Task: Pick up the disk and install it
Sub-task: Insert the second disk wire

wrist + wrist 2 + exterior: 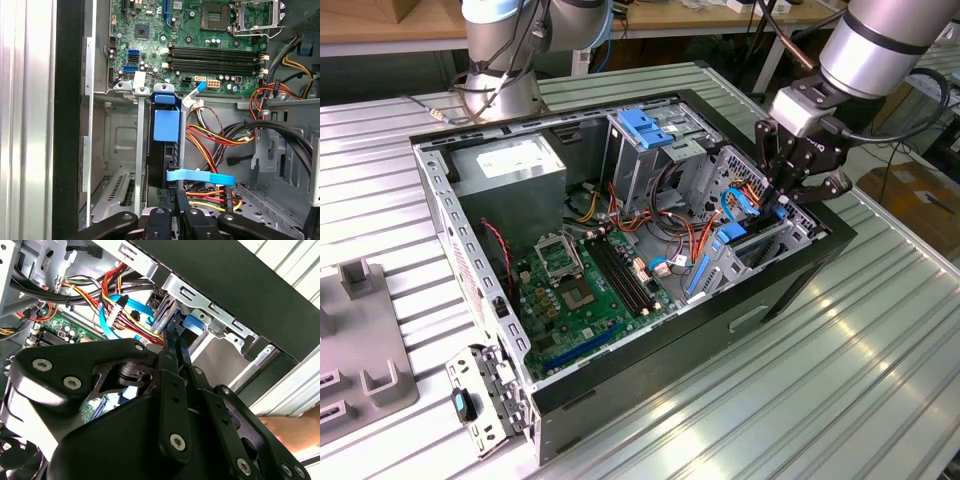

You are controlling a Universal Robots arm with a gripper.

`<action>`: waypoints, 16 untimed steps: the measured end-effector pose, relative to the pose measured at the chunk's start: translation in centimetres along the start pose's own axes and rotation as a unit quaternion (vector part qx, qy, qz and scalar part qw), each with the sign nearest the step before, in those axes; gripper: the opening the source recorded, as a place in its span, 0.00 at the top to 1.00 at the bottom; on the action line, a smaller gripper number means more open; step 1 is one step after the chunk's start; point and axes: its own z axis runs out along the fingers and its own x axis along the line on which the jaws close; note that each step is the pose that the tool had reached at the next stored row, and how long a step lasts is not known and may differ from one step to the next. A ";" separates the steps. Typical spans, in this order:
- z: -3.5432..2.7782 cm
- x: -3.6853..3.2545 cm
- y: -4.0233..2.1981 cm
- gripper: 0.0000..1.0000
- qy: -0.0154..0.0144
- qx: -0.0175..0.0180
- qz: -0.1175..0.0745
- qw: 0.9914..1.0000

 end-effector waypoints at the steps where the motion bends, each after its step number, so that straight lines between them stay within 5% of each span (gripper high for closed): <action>1: 0.05 0.00 0.00 0.84 0.000 0.000 0.000 1.000; 13: 0.39 0.02 0.02 0.84 0.000 0.000 0.001 1.000; 16: 0.41 0.02 0.02 0.84 -0.004 0.000 0.004 1.000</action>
